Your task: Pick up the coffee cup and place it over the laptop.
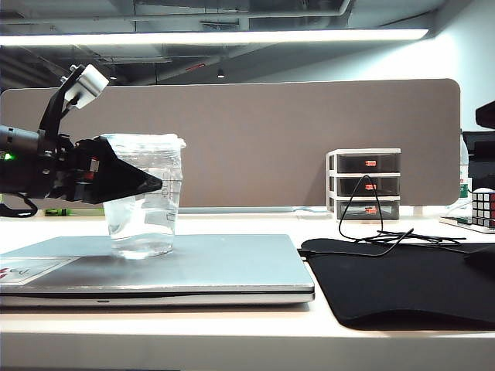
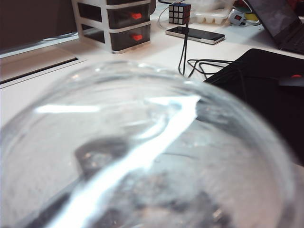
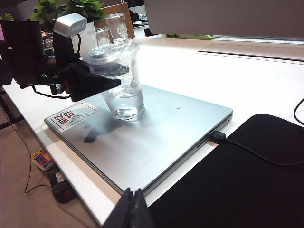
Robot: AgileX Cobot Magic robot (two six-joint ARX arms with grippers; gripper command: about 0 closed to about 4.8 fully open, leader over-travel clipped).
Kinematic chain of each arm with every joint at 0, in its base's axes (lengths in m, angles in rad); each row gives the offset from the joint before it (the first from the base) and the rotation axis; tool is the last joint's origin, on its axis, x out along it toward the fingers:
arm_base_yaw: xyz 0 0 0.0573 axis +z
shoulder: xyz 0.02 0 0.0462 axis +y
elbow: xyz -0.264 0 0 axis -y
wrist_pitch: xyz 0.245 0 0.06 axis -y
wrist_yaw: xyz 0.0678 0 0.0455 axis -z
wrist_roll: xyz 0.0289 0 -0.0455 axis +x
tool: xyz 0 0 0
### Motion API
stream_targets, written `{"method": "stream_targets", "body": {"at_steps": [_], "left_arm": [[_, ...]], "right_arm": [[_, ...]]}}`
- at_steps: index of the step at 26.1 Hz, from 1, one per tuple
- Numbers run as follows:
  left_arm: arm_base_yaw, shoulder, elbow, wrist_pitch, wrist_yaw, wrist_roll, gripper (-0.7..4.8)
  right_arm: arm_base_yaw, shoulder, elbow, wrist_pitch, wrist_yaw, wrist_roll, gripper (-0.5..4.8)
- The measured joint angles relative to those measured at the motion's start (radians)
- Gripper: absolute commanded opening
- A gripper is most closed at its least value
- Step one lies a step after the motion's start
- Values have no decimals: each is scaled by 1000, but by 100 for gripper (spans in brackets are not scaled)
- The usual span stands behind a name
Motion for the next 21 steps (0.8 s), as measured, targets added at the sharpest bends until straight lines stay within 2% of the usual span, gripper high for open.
{"method": "stream_targets", "body": {"at_steps": [10,12,21], "left_arm": [[0,-2,-10,0,13,-1,383],[1,-27,-44,15,15,-2,400],[6,-150,-141,26,3,-3,405]], "right_arm": [[0,0,0,0,0,0,-6],[0,0,0,0,0,0,-6],[0,0,0,0,0,0,-6]]}}
